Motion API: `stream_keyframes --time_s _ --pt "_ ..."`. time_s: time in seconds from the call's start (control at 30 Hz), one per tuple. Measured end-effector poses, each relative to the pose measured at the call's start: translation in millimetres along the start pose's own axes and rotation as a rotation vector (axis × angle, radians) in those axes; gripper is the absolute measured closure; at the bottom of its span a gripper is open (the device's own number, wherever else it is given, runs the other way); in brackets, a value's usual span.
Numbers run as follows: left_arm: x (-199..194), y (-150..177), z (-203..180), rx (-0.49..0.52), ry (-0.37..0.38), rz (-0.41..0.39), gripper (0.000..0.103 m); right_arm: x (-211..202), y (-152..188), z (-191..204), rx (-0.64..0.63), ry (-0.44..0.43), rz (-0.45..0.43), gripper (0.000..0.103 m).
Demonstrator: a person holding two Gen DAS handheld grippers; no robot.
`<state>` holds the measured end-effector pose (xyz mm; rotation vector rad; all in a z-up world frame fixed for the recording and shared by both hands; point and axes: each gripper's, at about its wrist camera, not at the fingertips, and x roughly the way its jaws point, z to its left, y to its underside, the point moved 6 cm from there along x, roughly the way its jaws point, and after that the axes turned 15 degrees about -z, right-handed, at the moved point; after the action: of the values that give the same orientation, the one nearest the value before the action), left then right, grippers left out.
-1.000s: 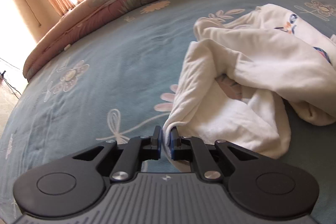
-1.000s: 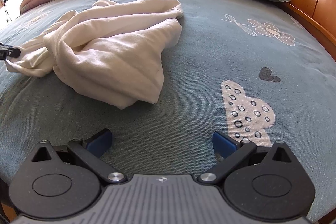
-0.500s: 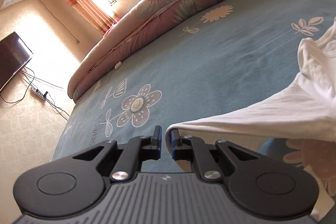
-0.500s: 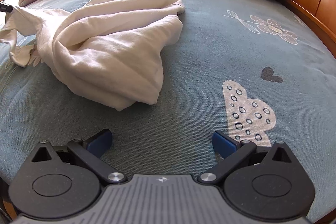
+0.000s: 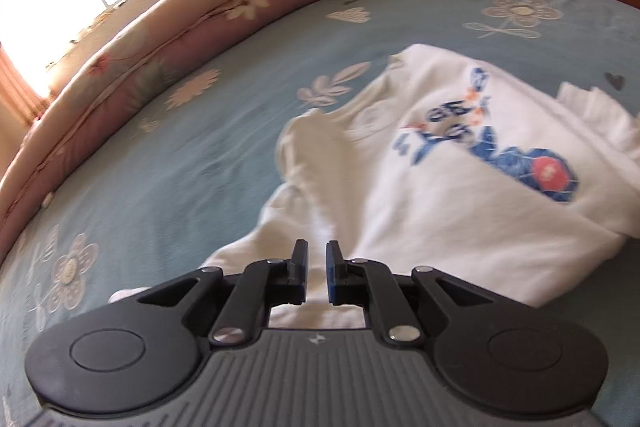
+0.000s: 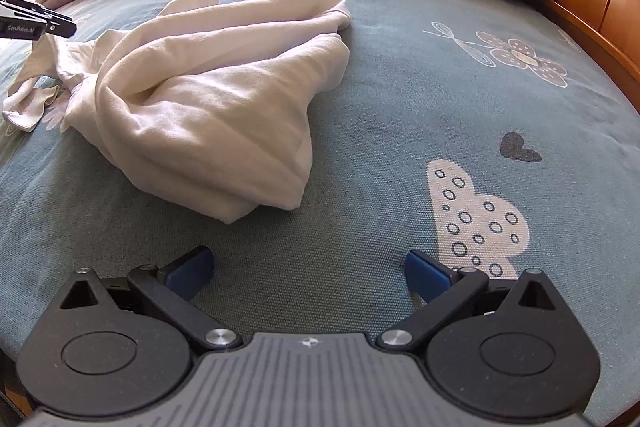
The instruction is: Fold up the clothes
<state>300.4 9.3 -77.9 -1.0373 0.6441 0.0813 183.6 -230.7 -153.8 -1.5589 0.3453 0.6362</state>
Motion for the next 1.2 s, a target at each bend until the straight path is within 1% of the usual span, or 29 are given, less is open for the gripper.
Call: stream_keyframes --time_s 0.03,0.1,0.2,0.27,0.33,0.37,0.43,0.47,0.53,0.6,0.7,0.77,0.83,0.93,1.07,1.13,1.17,1.2 --pt "-2 -2 -20 0.014 0.059 -0.008 0.090 0 0 0 0.000 0.000 -0.002 0.000" --pt "-3 -3 -45 0.037 0.120 -0.018 0.089 -1 1 0 0.001 -0.001 -0.004 0.000" --pt "-5 -3 -59 0.029 0.149 -0.009 0.087 -1 1 0 0.000 -0.001 -0.005 0.000" --pt "-8 3 -53 0.003 0.137 0.010 0.086 -2 1 0 0.000 -0.003 -0.008 0.000" --pt "-13 12 -40 -0.028 0.099 0.032 0.085 -2 2 0 0.001 -0.004 -0.013 0.000" --pt "-17 18 -32 -0.056 0.078 0.044 0.082 -2 2 0 0.001 -0.003 -0.015 0.000" --pt "-23 28 -15 -0.112 0.038 0.068 0.073 -2 3 0 0.002 -0.002 -0.019 0.000" --pt "-26 33 -9 -0.141 0.028 0.075 0.071 -2 3 0 0.002 -0.002 -0.021 0.000" --pt "-31 39 0 -0.195 0.014 0.081 0.060 -2 3 0 0.003 -0.001 -0.025 0.000" --pt "-34 40 3 -0.231 0.015 0.073 0.058 -2 3 0 0.004 0.003 -0.026 0.000" --pt "-37 29 -10 -0.220 0.046 0.036 0.056 -2 3 0 0.004 0.007 -0.024 0.000" --pt "-37 19 -22 -0.202 0.067 0.005 0.048 -3 0 0 0.005 0.008 -0.004 0.000" --pt "-37 9 -34 -0.194 0.081 -0.028 0.036 -6 -4 1 -0.011 0.000 -0.009 0.000" --pt "-38 -1 -50 -0.210 0.104 -0.060 0.034 -20 -16 3 -0.050 -0.014 -0.075 0.000" --pt "-39 -23 -69 -0.282 0.176 -0.115 0.033 -31 -32 7 -0.089 -0.036 -0.131 0.000" --pt "-38 -36 -77 -0.301 0.206 -0.145 0.027 -33 -36 9 -0.098 -0.041 -0.145 0.000" --pt "-38 -42 -81 -0.310 0.221 -0.161 0.027 -33 -38 10 -0.099 -0.043 -0.148 0.000" --pt "-32 -43 -84 -0.289 0.198 -0.148 0.027 -34 -38 12 -0.098 -0.047 -0.148 0.000"
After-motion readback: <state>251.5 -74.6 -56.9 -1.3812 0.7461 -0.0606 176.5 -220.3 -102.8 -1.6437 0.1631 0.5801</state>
